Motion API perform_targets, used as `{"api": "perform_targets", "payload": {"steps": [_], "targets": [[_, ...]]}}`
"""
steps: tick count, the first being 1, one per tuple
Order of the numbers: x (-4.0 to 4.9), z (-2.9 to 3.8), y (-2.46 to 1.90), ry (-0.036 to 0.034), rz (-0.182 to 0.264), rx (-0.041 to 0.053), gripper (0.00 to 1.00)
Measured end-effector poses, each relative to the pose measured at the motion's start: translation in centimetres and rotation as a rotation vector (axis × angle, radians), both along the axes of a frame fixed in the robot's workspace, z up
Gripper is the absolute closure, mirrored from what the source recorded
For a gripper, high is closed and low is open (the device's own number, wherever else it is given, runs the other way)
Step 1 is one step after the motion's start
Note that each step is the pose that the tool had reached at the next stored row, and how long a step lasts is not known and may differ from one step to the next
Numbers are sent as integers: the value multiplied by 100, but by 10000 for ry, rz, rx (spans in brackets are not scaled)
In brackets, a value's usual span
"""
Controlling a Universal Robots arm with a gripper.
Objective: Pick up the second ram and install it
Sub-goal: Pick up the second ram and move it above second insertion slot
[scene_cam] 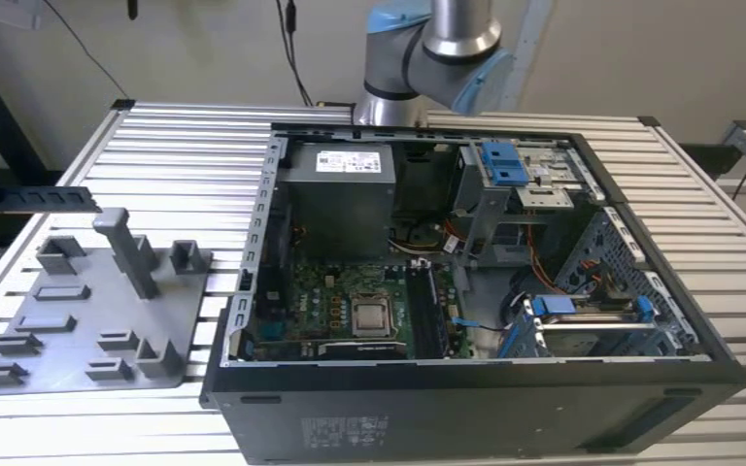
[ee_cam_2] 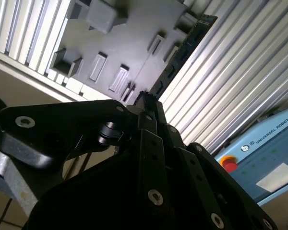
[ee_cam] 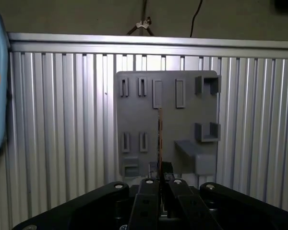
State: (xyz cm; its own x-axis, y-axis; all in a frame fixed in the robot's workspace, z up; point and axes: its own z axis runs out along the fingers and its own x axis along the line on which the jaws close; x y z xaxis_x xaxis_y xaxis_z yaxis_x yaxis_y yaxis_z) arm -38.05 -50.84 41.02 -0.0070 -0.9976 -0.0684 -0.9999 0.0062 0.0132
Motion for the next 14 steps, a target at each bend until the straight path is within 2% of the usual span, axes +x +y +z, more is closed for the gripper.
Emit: {"api": "perform_targets", "payload": {"steps": [14], "targets": [[272,0,20,-1,0,-22,86]]}}
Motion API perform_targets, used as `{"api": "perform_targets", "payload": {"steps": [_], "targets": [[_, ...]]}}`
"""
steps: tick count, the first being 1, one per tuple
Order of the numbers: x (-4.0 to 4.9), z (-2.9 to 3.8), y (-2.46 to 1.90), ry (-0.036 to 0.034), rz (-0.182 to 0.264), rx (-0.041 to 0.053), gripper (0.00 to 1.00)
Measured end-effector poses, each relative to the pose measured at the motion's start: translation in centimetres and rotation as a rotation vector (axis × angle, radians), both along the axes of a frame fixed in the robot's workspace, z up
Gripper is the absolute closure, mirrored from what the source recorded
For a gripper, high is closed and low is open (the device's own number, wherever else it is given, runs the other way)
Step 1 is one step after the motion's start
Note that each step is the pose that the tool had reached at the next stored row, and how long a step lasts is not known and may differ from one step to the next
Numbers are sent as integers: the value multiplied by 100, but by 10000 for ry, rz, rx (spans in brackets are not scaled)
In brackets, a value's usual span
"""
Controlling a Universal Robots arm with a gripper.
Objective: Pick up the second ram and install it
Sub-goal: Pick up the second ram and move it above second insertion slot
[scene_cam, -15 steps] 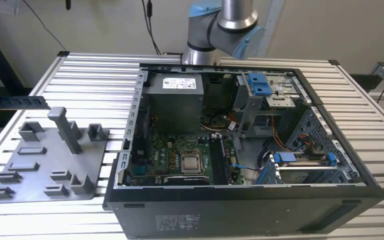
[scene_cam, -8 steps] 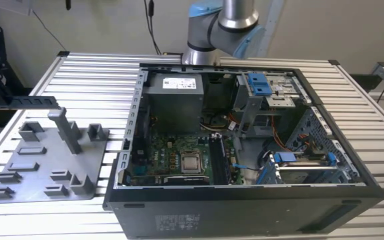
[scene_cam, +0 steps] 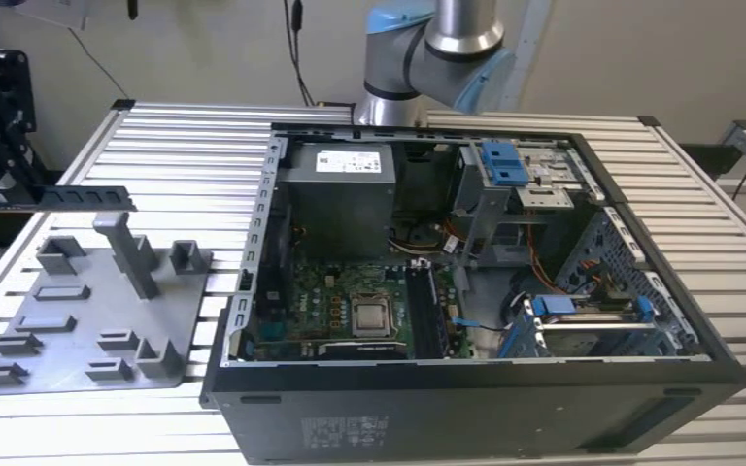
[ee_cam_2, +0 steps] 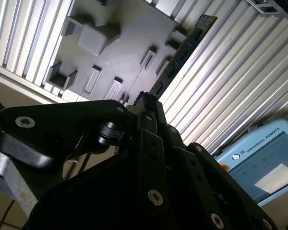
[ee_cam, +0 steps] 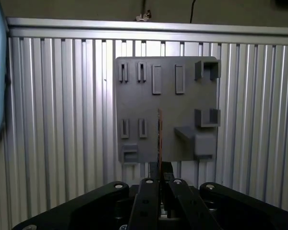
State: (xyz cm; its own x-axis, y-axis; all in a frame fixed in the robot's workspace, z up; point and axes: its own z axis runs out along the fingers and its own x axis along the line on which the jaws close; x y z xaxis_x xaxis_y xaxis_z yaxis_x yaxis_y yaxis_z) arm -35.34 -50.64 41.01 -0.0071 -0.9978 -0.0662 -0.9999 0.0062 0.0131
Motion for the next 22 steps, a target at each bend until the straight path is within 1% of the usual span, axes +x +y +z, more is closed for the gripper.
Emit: {"api": "perform_targets", "payload": {"steps": [14,17,22], "targets": [[12,0,0,1,4,-3,86],[41,0,0,1,3,-2,86],[128,0,0,0,4,-3,86]]}}
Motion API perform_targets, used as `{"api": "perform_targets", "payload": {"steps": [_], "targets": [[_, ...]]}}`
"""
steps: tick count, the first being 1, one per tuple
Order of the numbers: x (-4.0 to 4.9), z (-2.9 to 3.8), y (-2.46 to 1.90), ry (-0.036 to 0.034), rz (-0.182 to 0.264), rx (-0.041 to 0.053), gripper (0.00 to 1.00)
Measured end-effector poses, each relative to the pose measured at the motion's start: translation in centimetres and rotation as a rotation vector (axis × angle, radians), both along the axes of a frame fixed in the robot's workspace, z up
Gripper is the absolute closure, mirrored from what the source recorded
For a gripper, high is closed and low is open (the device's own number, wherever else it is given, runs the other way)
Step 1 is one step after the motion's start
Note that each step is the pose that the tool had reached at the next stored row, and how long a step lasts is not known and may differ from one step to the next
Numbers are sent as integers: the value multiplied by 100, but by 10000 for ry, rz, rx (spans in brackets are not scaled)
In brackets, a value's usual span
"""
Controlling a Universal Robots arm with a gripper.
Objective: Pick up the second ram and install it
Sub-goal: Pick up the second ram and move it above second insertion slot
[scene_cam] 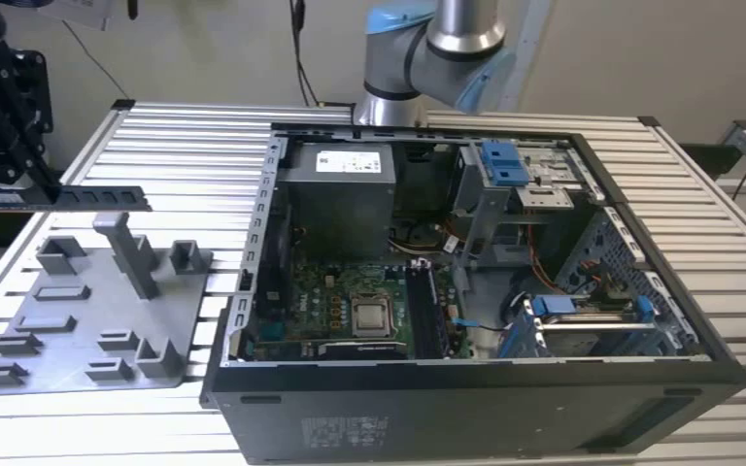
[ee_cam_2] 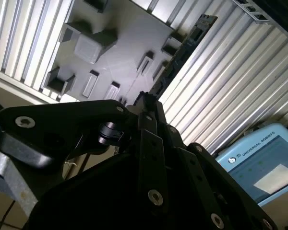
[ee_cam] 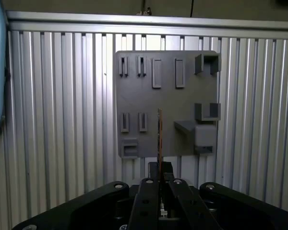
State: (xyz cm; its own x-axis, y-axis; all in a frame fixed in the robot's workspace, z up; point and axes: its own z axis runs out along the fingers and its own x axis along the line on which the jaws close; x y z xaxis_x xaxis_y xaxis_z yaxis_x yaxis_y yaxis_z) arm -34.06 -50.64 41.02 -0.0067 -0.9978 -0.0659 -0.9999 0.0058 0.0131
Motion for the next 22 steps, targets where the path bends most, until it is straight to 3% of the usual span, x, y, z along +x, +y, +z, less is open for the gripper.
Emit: {"api": "perform_targets", "payload": {"steps": [8,16,22], "targets": [[179,0,0,2,0,-1,86],[439,0,0,7,0,0,86],[575,0,0,9,-1,-1,86]]}}
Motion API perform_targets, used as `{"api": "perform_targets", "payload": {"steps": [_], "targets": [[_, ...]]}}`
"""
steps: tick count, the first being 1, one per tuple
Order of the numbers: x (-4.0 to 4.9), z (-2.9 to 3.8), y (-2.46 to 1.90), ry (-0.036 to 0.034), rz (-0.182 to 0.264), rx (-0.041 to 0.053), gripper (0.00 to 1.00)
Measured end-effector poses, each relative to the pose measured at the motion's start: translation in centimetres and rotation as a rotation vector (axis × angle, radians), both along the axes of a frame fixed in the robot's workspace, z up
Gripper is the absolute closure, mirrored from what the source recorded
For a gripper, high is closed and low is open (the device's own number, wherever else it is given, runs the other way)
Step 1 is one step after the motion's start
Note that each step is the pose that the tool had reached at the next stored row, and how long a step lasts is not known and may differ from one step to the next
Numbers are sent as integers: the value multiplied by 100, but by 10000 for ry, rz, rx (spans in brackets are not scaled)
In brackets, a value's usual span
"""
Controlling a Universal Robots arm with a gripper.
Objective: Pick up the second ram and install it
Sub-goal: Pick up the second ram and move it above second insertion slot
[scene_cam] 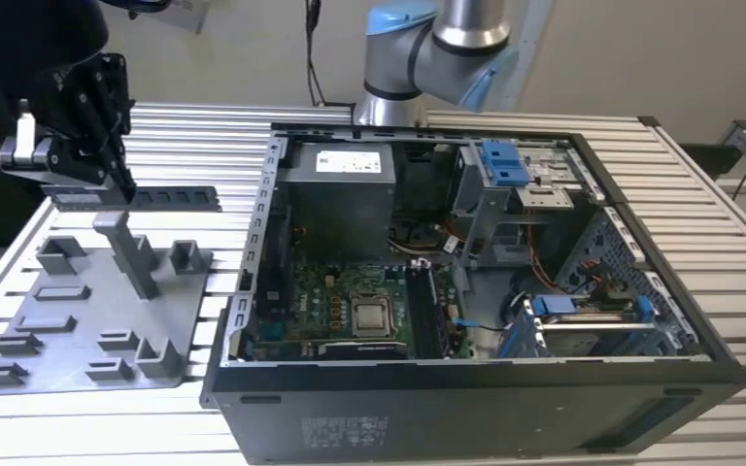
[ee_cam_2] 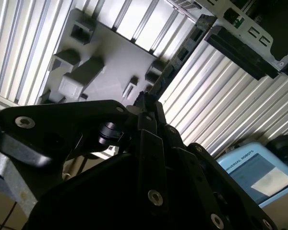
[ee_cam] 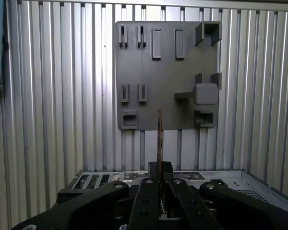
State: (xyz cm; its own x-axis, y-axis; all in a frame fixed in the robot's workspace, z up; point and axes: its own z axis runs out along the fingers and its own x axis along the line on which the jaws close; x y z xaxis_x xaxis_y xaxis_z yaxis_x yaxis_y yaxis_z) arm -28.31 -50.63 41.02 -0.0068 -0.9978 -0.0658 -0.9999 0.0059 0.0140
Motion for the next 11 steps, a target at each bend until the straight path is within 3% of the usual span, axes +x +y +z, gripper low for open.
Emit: {"api": "perform_targets", "payload": {"steps": [11], "targets": [[186,0,1,3,2,1,86]]}}
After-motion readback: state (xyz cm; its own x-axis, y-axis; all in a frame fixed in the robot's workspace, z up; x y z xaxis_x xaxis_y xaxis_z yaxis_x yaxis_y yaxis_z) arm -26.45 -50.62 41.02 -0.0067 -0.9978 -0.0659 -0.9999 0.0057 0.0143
